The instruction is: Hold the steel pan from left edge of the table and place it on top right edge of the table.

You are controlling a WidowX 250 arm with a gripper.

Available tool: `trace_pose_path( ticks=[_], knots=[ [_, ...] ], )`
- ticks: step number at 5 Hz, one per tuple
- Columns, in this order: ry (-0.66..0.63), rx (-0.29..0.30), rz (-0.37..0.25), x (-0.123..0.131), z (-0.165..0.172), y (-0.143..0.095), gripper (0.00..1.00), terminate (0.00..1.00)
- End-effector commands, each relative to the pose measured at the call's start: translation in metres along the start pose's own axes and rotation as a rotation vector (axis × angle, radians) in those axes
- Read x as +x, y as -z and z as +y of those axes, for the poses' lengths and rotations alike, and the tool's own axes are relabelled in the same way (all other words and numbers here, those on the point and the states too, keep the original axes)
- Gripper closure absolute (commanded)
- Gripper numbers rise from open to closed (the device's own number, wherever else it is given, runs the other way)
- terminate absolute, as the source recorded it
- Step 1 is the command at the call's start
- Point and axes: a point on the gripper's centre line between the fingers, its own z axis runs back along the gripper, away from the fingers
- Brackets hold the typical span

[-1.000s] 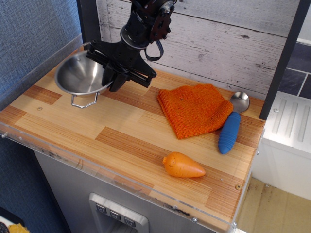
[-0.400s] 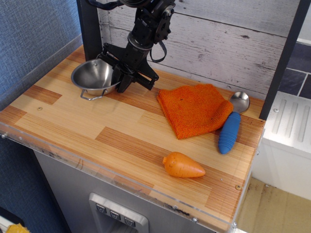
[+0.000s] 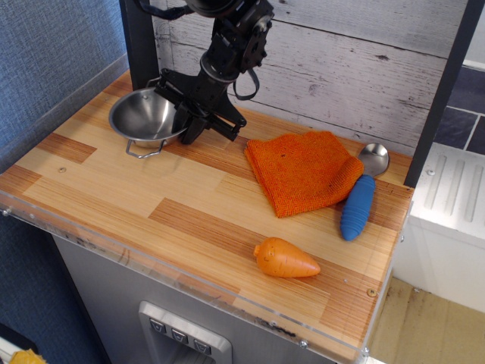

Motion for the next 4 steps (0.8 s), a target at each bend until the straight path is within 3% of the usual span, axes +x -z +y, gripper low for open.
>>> trace_pose_path(
  ticks=[1,3,4],
  knots=[
    [-0.119,0.042,-0.117,-0.001,0.009,-0.027,0.00,0.00],
    [-0.137,0.070,-0.149,-0.003,0.012,-0.040,0.00,0.00],
    [-0.101,-0.042,-0.153,-0.003,0.018,-0.061,0.00,0.00]
  ],
)
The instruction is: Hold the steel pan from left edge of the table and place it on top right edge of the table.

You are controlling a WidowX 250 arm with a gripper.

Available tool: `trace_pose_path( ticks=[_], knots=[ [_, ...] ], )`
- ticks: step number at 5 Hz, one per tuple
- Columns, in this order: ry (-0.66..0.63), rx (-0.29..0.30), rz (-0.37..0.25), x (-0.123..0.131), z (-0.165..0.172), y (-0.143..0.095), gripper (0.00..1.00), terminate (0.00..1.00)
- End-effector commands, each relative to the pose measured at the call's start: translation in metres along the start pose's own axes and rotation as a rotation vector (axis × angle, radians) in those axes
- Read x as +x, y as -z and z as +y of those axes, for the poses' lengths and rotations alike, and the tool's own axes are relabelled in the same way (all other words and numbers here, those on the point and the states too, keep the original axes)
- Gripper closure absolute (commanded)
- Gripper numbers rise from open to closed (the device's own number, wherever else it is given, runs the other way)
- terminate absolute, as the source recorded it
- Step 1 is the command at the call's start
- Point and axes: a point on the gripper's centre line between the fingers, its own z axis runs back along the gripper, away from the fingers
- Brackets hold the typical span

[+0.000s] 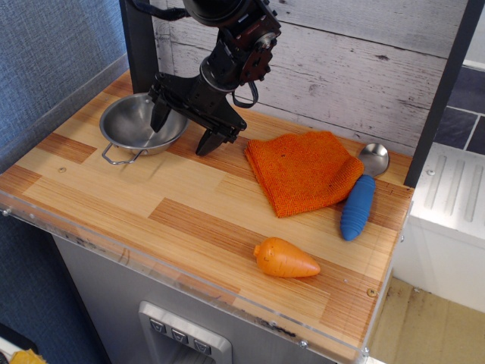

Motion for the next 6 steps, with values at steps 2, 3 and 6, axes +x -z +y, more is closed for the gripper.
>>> trace_pose_path(
  ticks=[2,3,6],
  knots=[
    [-0.150,-0.458,-0.095,0.014,0.041,-0.086,0.00,0.00],
    [-0.315,-0.610,-0.067,0.007,0.056,-0.100,0.00,0.00],
    [-0.315,-0.610,-0.067,0.007,0.056,-0.100,0.00,0.00]
  ],
)
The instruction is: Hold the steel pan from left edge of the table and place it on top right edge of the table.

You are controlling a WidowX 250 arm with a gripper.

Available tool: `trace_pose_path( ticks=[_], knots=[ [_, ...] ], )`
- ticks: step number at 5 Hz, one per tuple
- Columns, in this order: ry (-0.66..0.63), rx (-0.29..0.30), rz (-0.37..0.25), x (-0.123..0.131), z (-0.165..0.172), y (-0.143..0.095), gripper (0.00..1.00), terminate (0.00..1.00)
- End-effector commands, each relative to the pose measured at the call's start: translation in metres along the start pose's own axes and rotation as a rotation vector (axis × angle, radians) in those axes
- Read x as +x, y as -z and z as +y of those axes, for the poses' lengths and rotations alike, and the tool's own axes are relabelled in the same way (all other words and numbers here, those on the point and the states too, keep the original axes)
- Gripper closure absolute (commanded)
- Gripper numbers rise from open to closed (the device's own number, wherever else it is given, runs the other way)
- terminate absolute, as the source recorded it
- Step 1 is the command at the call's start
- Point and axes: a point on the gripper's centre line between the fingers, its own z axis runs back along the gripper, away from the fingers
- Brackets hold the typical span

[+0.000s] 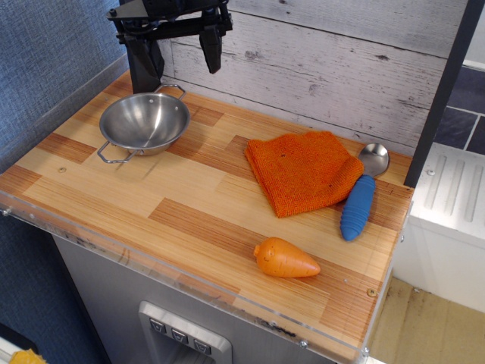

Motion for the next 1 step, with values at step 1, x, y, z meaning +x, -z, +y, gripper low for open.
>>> trace_pose_path(
  ticks=[1],
  knots=[
    [0.009,-0.011,-0.046,0.0039,0.0003,-0.0189,0.00,1.00]
  ],
)
